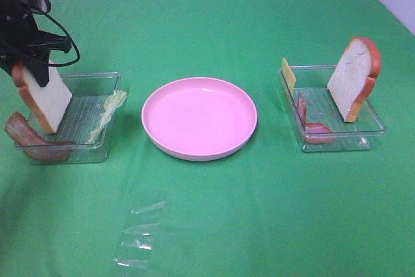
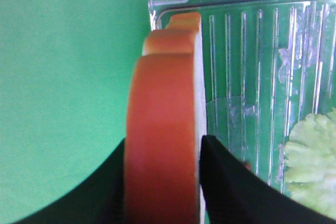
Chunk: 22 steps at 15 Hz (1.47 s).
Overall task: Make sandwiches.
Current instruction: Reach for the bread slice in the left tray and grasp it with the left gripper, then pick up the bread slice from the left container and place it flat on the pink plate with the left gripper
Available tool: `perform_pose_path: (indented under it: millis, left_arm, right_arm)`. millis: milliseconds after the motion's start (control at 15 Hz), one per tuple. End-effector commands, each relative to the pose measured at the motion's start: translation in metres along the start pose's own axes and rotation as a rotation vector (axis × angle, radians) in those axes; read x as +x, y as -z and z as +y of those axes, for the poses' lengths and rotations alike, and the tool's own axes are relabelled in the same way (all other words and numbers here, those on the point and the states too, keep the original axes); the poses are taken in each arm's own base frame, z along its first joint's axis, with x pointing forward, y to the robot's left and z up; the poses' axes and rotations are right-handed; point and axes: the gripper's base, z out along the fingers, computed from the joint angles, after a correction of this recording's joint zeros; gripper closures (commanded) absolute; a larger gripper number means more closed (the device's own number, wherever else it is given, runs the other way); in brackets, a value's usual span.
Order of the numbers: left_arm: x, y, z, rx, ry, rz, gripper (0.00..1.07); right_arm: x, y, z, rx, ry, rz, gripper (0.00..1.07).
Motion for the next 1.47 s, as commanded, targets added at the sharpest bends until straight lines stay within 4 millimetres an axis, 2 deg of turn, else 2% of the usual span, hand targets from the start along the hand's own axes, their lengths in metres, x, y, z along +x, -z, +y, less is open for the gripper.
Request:
perform_pose_path:
  millis: [67, 133, 200, 333, 667, 800, 867, 1133, 1333, 1467]
  left_arm:
    - [0.005, 0.000, -0.004, 0.016, 0.007, 0.056, 0.71]
    - [0.004, 0.000, -0.004, 0.020, 0.008, 0.054, 0.74]
    - [0.004, 0.000, -0.004, 0.021, 0.008, 0.052, 0.82]
    - [0.004, 0.001, -0.004, 0.021, 0.008, 0.050, 1.06]
    - [0.005, 0.004, -0.004, 0.021, 0.007, 0.051, 1.07]
    - [0.007, 0.021, -0.005, 0.025, 0.008, 0.028, 1.07]
    - [0.011, 0.040, -0.005, 0.026, 0.009, 0.015, 1.07]
    - [0.018, 0.081, -0.012, 0.102, 0.022, -0.085, 1.07]
    - [0.026, 0.117, -0.026, 0.239, 0.032, -0.171, 1.07]
    - [0.023, 0.124, -0.046, 0.397, 0.035, -0.216, 1.07]
  right_arm:
    - [0.002, 0.002, -0.001, 0.010, 0.006, -0.034, 0.09]
    - [0.002, 0.002, -0.001, 0.010, 0.006, -0.034, 0.09]
    - [0.002, 0.002, -0.001, 0.010, 0.006, -0.034, 0.09]
    - [0.002, 0.002, -0.001, 0.010, 0.006, -0.034, 0.09]
    - [0.002, 0.002, -0.001, 0.010, 0.006, -0.034, 0.09]
    - [0.002, 0.002, -0.001, 0.010, 0.006, -0.034, 0.09]
    - [0.002, 0.002, -0.001, 0.010, 0.006, -0.034, 0.09]
    - [0.002, 0.002, -0.001, 0.010, 0.006, -0.034, 0.09]
    - [0.002, 0.002, -0.001, 0.010, 0.006, -0.034, 0.09]
    - [0.002, 0.002, -0.001, 0.010, 0.006, -0.034, 0.09]
